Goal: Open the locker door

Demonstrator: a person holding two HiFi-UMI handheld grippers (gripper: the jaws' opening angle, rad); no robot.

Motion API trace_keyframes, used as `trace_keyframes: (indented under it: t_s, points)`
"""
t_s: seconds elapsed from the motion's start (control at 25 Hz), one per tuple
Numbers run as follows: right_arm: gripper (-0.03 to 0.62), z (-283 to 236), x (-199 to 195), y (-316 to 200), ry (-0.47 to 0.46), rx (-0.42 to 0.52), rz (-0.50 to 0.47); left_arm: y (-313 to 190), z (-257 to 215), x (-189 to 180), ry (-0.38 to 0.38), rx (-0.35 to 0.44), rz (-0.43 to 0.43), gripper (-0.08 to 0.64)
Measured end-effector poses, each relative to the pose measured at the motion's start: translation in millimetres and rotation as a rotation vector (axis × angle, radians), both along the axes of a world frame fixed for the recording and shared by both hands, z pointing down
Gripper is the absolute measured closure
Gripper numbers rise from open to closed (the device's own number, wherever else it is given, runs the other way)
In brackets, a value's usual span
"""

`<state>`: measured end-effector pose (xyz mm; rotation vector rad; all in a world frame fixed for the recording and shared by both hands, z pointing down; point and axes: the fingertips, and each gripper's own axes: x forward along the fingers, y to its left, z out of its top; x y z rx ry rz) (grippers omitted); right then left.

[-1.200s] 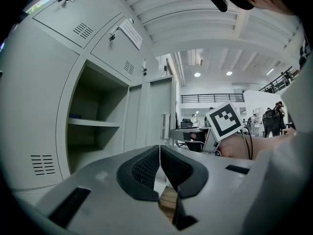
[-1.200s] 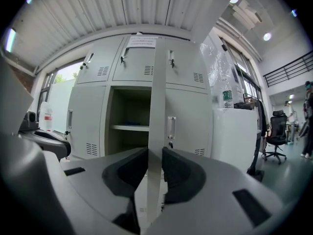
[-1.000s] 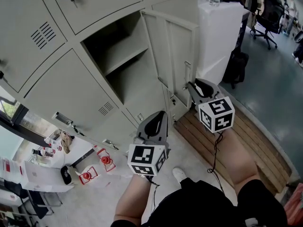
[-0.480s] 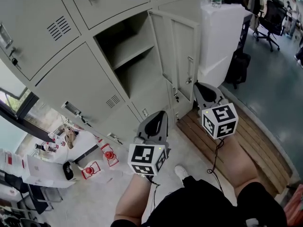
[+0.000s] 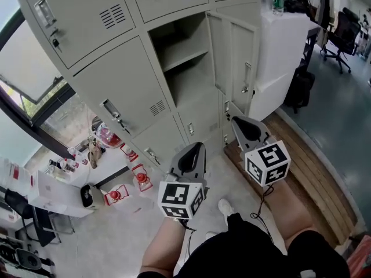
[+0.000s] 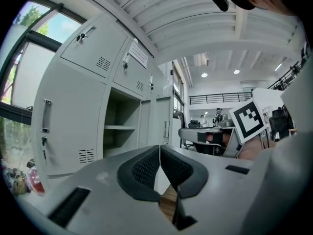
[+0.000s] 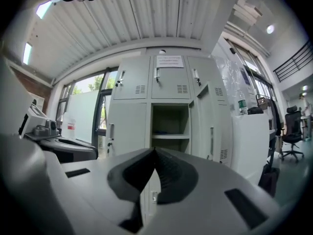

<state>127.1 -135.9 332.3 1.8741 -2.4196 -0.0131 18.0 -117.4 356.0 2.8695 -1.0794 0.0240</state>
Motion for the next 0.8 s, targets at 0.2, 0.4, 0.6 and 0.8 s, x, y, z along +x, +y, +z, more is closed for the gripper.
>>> trace_keyframes:
  t_s: [0.2,0.4,0.6,0.8]
  points:
    - [0.538,6.4,-39.0,27.5,-0.011,-0.004,-0.05,24.8,6.9,-29.7,-0.012,-0.005,-0.022,0.54]
    - [0.538,19.4,-70.9,56.2,-0.016,-0.023,-0.095,52.0,18.0,-54.8,-0.017,-0.024,-0.049,0.54]
    - [0.538,21.5,-88.0,77.7,-0.043,-0.03,-0.133,71.9,14.7,-67.8,-0.02,-0.012,-0.073,0.54]
    - [0.538,28.6,-95.5,86.6,-0.045,-0.037,-0.165,79.3,15.0,-77.6,-0.022,-0.005,-0.106,0.54]
